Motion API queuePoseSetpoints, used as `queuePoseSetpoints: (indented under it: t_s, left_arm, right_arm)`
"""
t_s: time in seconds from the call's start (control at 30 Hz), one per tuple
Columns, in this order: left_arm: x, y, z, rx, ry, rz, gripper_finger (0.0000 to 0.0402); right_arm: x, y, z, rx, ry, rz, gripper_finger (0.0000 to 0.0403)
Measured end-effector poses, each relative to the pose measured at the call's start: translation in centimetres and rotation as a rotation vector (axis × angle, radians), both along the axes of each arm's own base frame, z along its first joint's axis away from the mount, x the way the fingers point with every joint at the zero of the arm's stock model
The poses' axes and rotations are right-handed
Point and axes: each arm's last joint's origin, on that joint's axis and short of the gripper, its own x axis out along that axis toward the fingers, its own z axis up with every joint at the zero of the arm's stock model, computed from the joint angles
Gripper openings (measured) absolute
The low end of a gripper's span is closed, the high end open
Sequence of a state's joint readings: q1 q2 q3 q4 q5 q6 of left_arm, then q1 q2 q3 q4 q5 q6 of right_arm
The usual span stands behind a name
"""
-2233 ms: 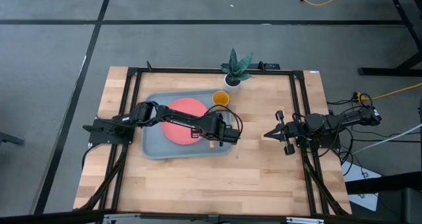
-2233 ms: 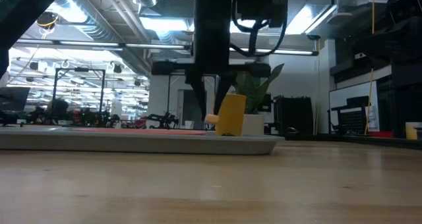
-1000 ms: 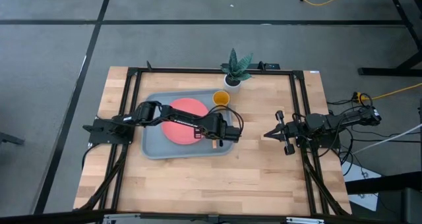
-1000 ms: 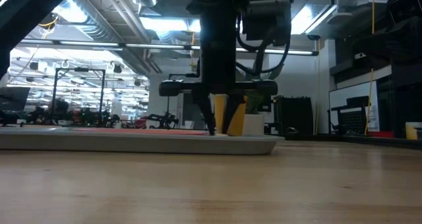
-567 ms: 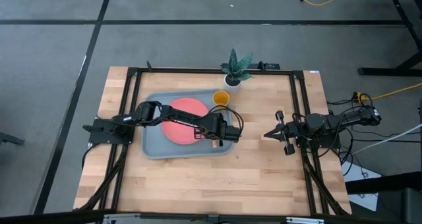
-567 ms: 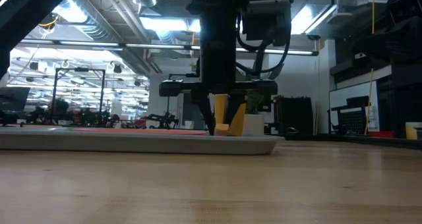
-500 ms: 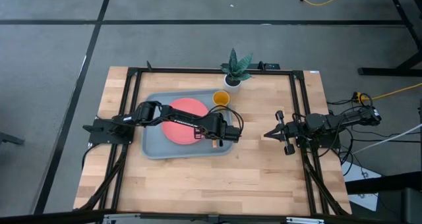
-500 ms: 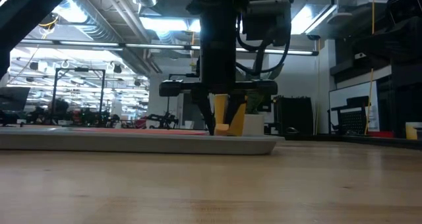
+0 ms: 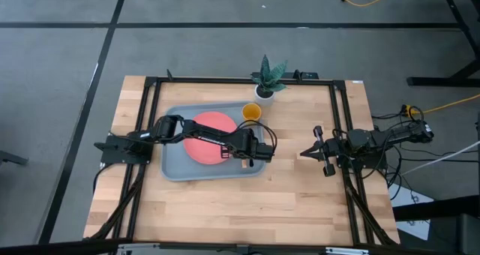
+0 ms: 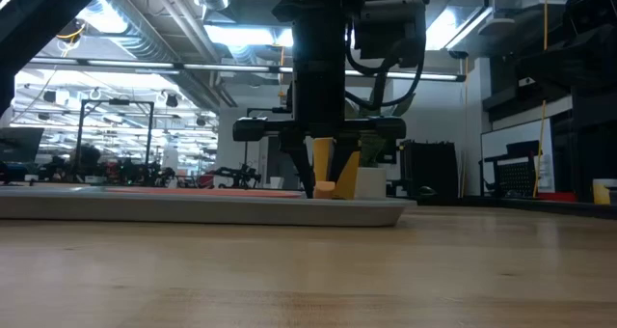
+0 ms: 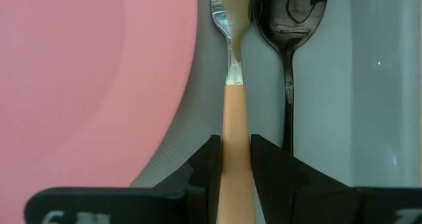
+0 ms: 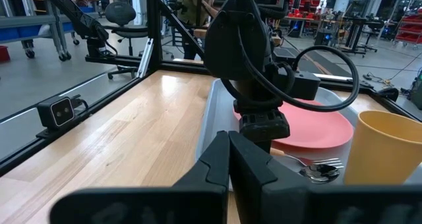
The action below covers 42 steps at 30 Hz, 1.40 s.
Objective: Pick and place plate/cup/fork/spoon on tray
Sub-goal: Put the yellow fork on the gray tray
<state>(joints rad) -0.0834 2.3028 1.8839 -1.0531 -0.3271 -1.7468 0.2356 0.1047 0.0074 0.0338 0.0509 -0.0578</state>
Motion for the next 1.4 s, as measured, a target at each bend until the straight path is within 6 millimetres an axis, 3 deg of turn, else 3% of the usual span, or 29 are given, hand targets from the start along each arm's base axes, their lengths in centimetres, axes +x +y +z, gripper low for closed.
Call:
queuePoseSetpoints:
  t_s: [1.4]
  left_arm:
    - [-0.02, -0.09, 0.00, 0.000, 0.000, 0.003, 0.0076]
  right_arm:
    - [0.00, 0.00, 0.00, 0.000, 0.000, 0.000, 0.0011]
